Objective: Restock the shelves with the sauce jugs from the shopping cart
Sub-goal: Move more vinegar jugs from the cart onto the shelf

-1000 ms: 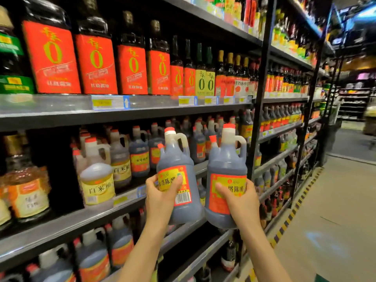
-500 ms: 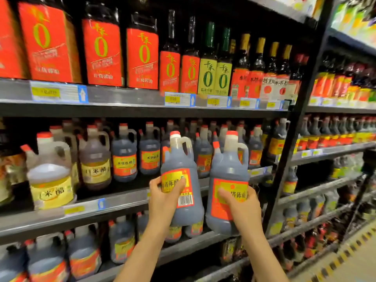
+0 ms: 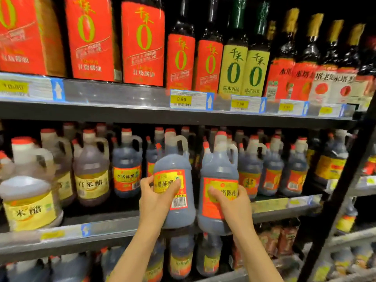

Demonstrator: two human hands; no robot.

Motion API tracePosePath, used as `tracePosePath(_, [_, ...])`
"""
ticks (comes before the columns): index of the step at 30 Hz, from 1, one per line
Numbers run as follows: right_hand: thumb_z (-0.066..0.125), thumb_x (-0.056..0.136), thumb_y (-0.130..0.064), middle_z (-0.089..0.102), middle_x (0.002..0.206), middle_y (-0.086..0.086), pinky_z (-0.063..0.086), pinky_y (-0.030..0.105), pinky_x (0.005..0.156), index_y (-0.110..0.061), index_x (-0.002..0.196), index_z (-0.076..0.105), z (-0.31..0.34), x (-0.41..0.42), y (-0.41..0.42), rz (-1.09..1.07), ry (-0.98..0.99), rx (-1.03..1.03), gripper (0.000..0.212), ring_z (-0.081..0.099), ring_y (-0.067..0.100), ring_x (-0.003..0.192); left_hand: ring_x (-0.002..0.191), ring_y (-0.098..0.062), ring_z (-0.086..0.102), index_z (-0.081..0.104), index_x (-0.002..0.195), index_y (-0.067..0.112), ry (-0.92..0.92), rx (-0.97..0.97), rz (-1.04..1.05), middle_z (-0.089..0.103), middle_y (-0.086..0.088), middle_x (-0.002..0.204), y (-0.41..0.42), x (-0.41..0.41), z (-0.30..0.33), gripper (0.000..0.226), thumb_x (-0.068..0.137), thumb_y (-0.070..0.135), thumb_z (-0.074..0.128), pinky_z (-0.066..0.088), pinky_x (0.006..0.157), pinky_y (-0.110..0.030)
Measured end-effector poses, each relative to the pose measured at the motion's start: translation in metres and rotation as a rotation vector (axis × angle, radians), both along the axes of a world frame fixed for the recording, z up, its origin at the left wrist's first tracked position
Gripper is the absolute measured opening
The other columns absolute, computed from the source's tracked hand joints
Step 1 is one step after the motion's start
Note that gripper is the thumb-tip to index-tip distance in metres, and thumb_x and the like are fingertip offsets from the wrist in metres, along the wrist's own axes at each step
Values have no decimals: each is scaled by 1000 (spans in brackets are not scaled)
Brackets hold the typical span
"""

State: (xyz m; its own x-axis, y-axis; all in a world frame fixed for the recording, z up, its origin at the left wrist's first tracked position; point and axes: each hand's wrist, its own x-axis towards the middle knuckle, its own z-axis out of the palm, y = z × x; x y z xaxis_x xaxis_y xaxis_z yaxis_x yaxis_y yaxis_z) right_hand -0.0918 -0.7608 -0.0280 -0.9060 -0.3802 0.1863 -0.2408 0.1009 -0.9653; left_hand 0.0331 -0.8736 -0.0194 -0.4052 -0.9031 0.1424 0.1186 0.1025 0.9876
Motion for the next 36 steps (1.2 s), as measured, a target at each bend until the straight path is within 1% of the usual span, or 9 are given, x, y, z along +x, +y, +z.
tracePosePath(3, [82,63,-40,66,105,6,51,48,87,-13,114,53,5,-16,-26,13,19,-1,64,64,27,96,90,-20,63,40,110,23,2,-27,18,63,-3,101,-22,-14,0,60,68,39,80,53,82,-42])
tracePosePath(8, [83,63,-36,64,106,6,50,47,89,-14,109,50,7,-35,-57,37,39,12,60,62,26,98,96,-24,60,41,121,16,-39,-65,91,61,-4,102,-50,-32,0,78,59,45,80,49,87,-43])
tracePosePath(12, [86,60,-27,58,115,10,47,47,92,-8,121,42,-1,-45,-75,54,90,6,77,58,29,106,94,-28,61,40,122,16,-88,-59,145,64,-7,97,-66,-41,-7,83,52,43,74,49,80,-38])
tracePosePath(18, [84,61,-7,49,102,-7,40,24,79,-20,114,34,-11,-46,-81,185,114,-81,74,53,11,89,70,-7,49,37,124,13,-155,-160,238,49,13,79,-64,-50,-19,72,67,16,80,37,69,-25])
tracePosePath(20, [85,61,-9,49,97,-14,40,18,74,-22,113,34,-13,-47,-81,224,121,-70,74,53,3,84,69,-6,50,35,127,15,-167,-169,241,54,9,83,-61,-51,-21,77,66,15,81,38,68,-24])
tracePosePath(24, [87,59,-16,50,107,-4,42,27,80,-24,114,33,-16,-51,-80,258,110,-14,77,53,14,94,81,-15,51,29,137,17,-186,-156,216,54,-1,100,-61,-49,-20,87,66,16,80,39,71,-26])
tracePosePath(27, [86,61,-18,49,106,-8,42,26,79,-23,119,33,-15,-51,-72,302,106,36,79,52,12,94,91,-21,53,24,140,16,-258,-197,198,52,-1,102,-64,-45,-18,90,69,19,78,38,74,-27])
tracePosePath(32, [85,63,-28,50,106,-7,39,23,77,-21,111,38,-16,-58,-54,341,164,159,68,51,12,97,110,-32,56,20,141,20,-416,-288,220,59,-9,119,-58,-36,-22,104,60,49,78,49,86,-46])
tracePosePath(36, [84,62,-37,52,108,0,42,28,79,-17,105,45,-21,-62,-49,299,226,238,62,53,17,101,115,-30,51,19,138,18,-508,-324,256,51,-8,127,-48,-32,-25,101,62,53,75,48,86,-48])
